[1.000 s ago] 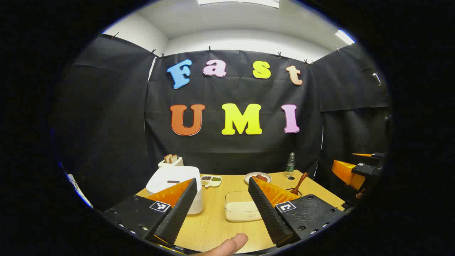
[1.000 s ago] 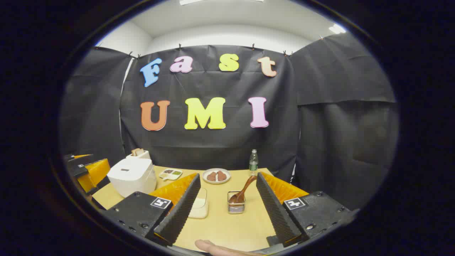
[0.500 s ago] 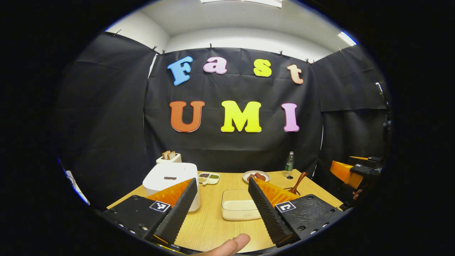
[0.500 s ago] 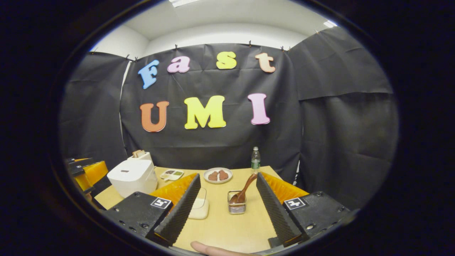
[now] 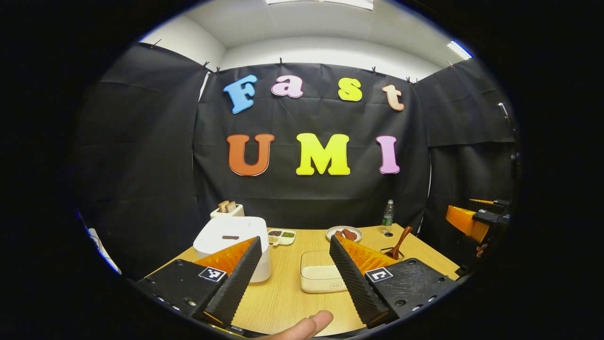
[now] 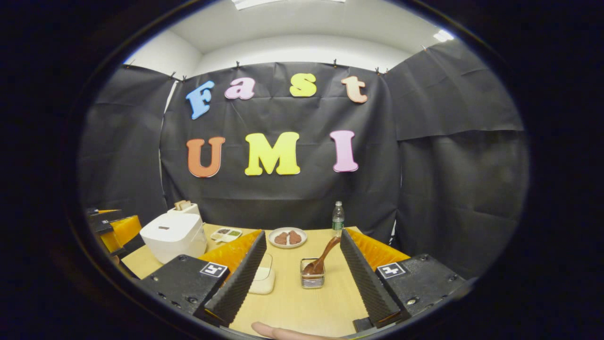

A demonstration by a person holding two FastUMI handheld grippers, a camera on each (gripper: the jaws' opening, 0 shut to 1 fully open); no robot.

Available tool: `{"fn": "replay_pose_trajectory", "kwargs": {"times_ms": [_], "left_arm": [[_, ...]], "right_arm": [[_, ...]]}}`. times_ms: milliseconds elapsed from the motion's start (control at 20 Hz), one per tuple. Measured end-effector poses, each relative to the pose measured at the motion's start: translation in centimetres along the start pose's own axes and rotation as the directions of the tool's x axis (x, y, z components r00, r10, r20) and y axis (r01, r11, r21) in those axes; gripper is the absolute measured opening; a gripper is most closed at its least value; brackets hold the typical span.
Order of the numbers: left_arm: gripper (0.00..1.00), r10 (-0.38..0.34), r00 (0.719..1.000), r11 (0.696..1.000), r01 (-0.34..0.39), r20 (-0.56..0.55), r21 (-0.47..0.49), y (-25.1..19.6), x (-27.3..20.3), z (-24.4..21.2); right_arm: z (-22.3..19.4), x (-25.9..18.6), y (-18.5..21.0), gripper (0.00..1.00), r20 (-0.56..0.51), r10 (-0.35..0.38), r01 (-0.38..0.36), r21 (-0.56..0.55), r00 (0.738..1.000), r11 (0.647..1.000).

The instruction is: Close the left gripper, press the button to open the rice cooker; take a wooden spoon from the chopstick holder with the right hand, scoop a spoonful of rice and pour it into the rice cooker, then put the wooden spoon back into the chopstick holder.

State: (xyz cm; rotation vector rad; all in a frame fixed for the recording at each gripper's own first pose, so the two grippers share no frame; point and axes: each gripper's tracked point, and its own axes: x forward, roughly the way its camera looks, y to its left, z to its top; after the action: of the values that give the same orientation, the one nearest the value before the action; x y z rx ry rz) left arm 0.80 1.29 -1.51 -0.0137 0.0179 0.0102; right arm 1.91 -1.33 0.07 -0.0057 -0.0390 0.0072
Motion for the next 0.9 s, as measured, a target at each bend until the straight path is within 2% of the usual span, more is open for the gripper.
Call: {"fn": "replay_pose_trajectory", "kwargs": {"times_ms": [300,400,450,550,800,850,900], "left_arm": [[0.92,-0.038,0.999,0.997,0.039,0.013,-0.06,1.9,2.3,0.0],[0.67,-0.039,0.999,0.996,0.039,0.005,-0.08,2.8,2.9,-0.3],[0.45,-0.03,1.0,0.997,0.031,0.006,-0.075,3.5,3.3,-0.3],[0.49,-0.018,1.0,0.999,0.019,0.014,-0.039,4.3,3.7,-0.1],[0.48,0.027,0.999,0.997,-0.03,0.034,0.078,6.3,5.4,0.3],[0.32,0.049,0.998,0.996,-0.051,0.028,0.077,6.6,5.6,0.2],[0.02,0.051,0.998,0.996,-0.052,0.022,0.077,6.6,6.1,0.1]], "right_arm": [[0.2,0.4,0.0,1.0,0.027,0.0,0.001,-0.012,1.0,1.0],[0.0,0.8,0.3,1.0,0.034,0.005,-0.004,-0.017,0.999,1.0],[-0.1,0.9,0.6,1.0,0.031,0.019,-0.019,-0.014,0.999,1.0],[-0.2,1.3,1.0,1.0,0.035,0.037,-0.036,-0.011,0.999,0.999],[-0.6,2.7,1.4,1.0,0.053,0.053,-0.053,-0.01,0.997,0.999],[-0.7,2.9,1.4,1.0,0.058,0.057,-0.057,-0.006,0.997,0.998],[-0.8,3.3,1.3,1.0,0.063,0.059,-0.059,-0.002,0.996,0.998]]}}
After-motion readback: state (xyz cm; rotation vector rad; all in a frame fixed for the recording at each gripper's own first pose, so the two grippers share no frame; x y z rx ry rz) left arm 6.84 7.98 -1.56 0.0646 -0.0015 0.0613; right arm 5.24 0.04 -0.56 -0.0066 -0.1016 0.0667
